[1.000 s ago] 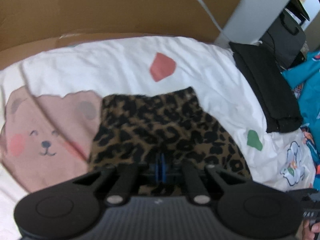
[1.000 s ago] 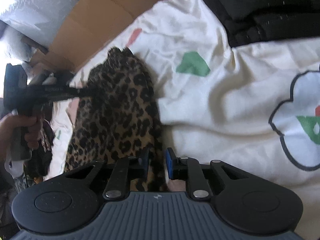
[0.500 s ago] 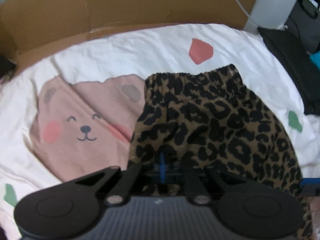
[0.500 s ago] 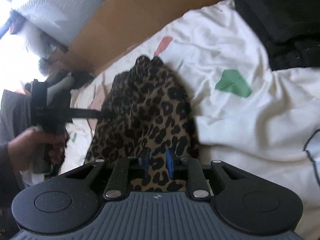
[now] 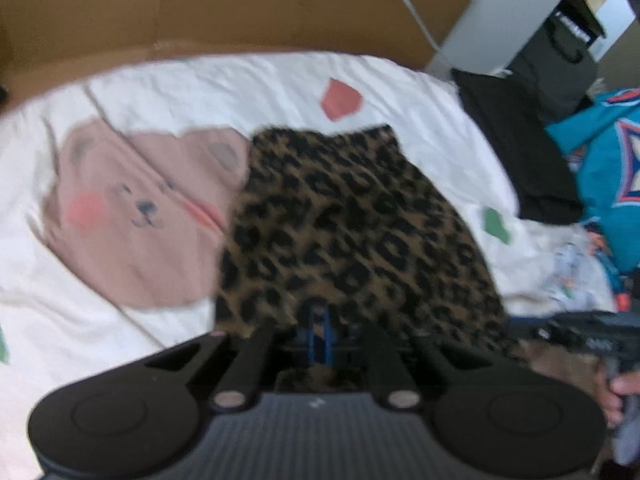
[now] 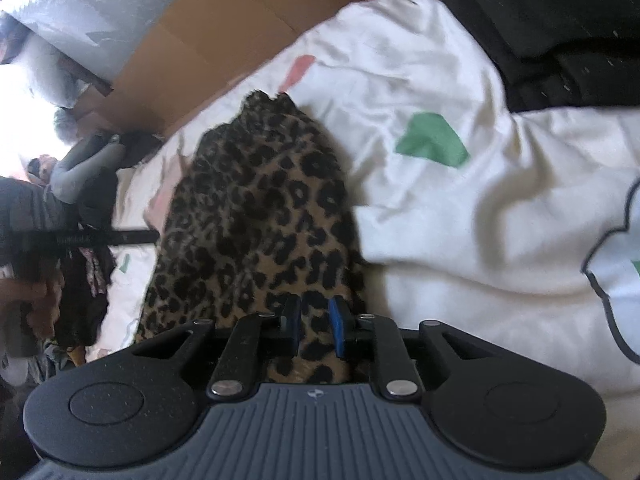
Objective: Fold clothes
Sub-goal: 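Open both grippers and release the folded skirt on the sheet, then move both grippers to one end of the leopard skirt strip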
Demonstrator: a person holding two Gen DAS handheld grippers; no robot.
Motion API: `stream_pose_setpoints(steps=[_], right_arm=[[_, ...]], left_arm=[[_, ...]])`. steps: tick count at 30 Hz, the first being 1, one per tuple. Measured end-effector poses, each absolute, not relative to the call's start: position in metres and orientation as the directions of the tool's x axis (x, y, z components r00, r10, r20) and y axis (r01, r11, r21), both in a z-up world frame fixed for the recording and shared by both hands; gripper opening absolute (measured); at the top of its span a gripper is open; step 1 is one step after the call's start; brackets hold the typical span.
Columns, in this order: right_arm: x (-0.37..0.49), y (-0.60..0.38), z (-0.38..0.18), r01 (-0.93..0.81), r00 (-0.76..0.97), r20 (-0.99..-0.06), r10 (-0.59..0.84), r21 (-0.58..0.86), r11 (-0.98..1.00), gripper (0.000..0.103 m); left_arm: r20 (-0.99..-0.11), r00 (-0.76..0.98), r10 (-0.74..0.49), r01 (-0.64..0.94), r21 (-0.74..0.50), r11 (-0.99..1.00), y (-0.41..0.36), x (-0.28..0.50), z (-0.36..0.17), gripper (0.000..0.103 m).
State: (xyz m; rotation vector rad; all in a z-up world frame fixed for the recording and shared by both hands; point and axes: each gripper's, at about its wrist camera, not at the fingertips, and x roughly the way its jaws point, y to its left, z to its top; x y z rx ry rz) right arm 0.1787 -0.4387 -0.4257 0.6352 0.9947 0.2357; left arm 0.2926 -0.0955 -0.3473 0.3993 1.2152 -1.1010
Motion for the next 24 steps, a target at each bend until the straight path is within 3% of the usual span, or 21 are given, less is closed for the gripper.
stream_pose_setpoints(steps=[8, 13, 17, 24], right_arm=[[0.204, -0.415, -0.421, 0.011, 0.545, -0.691, 0.475, 0.572, 0.820, 0.017], [0.211, -0.418, -0.429, 0.054, 0.521, -0.763, 0.383, 0.477, 0.877, 0.019], [0.203, -0.434, -0.436, 0.091, 0.507, -0.776, 0.375, 0.481, 0.872, 0.016], [0.185, -0.442, -0.428, 0.102, 0.508, -0.776, 0.373, 0.484, 0.869, 0.017]], left_arm=[[-0.895, -0.006, -0.447, 0.793, -0.276, 0.543, -0.074, 0.289, -0.377, 0.004], [-0.901, 0.075, -0.428, 0.743, -0.235, 0.626, -0.053, 0.308, -0.386, 0.004], [-0.909, 0.089, -0.407, 0.742, -0.213, 0.636, -0.038, 0.317, -0.390, 0.002], [-0.876, 0.058, -0.479, 0.737, -0.286, 0.613, -0.023, 0.319, -0.369, 0.004]])
